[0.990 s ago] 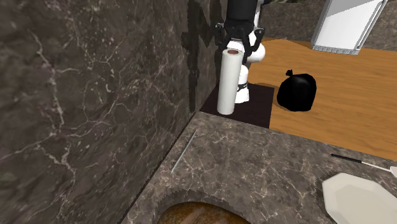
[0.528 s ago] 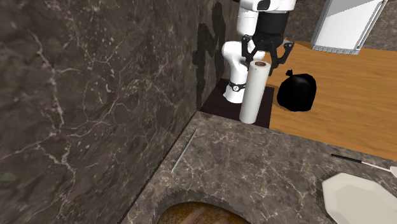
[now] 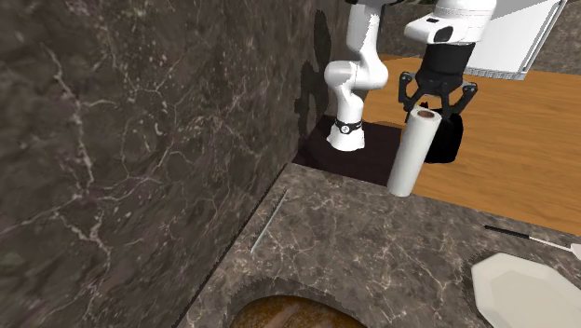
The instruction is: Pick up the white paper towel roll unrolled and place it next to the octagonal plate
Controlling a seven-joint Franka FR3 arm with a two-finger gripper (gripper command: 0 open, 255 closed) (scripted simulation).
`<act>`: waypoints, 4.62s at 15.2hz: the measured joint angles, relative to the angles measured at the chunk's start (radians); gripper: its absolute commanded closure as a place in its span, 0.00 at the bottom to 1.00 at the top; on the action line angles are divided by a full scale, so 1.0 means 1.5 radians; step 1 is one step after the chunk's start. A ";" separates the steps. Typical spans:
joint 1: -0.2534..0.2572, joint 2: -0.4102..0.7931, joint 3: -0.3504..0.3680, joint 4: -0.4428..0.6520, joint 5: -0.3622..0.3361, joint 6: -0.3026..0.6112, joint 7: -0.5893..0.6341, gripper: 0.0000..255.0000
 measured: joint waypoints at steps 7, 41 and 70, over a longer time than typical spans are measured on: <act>0.056 0.046 0.051 0.008 -0.016 0.034 0.109 1.00; 0.075 0.237 0.044 -0.033 -0.092 0.304 0.167 1.00; 0.079 0.256 0.045 0.149 -0.087 0.142 0.144 1.00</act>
